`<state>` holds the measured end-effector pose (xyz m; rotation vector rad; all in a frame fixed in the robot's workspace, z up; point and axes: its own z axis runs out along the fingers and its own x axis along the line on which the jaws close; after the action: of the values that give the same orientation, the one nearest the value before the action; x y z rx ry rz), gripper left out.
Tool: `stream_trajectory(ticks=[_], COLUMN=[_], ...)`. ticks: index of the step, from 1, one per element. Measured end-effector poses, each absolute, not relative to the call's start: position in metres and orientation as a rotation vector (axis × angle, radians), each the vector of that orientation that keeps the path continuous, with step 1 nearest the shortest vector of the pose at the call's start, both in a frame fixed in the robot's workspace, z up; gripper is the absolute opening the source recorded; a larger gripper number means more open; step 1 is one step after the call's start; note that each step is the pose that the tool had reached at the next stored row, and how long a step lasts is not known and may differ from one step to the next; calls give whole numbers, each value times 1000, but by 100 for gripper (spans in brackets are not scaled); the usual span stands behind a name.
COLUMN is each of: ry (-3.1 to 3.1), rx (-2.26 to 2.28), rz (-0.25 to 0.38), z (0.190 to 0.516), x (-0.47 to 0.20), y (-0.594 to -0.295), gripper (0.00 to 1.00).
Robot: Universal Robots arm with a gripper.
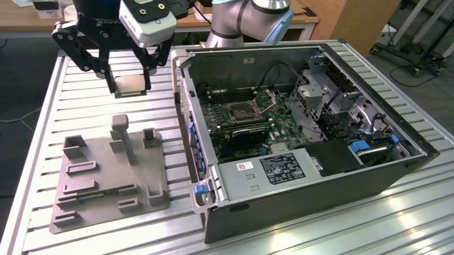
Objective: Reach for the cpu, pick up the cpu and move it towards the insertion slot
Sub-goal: 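Pick up the cpu and move it towards the insertion slot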
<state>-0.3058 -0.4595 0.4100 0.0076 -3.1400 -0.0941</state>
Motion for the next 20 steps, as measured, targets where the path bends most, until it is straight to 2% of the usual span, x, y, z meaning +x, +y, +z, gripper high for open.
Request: stream_trajectory(ticks=[20], ry=[-3140], rx=[6], rz=[-94], z=[410], x=[-286], y=[-460], gripper=[55])
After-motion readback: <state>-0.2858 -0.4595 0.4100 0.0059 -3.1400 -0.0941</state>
